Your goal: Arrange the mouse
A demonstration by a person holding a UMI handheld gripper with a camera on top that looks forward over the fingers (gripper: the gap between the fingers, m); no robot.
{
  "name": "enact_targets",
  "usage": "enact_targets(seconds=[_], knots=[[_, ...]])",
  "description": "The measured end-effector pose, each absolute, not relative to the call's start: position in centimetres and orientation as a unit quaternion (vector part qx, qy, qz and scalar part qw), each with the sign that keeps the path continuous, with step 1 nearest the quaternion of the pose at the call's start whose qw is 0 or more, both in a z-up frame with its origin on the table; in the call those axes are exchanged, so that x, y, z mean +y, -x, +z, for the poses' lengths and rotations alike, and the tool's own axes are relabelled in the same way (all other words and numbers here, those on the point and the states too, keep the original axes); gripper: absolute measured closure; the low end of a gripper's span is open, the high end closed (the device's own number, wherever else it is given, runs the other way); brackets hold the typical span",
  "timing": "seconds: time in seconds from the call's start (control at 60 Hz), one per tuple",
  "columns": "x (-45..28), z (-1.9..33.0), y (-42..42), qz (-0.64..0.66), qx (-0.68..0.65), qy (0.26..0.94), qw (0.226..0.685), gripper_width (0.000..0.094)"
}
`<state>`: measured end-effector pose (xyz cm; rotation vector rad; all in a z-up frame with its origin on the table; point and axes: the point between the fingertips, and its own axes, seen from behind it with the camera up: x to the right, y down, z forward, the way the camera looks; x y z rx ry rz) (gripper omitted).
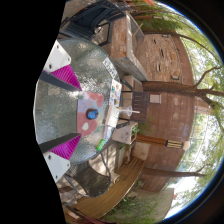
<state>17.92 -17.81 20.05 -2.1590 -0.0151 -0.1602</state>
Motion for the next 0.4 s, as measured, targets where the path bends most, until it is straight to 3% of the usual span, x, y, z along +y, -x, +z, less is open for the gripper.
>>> enact_targets(seconds=[0.4], knots=[[-25.3,23.0,-15.3,-0.072,0.0,0.876,0.477,0.0083]])
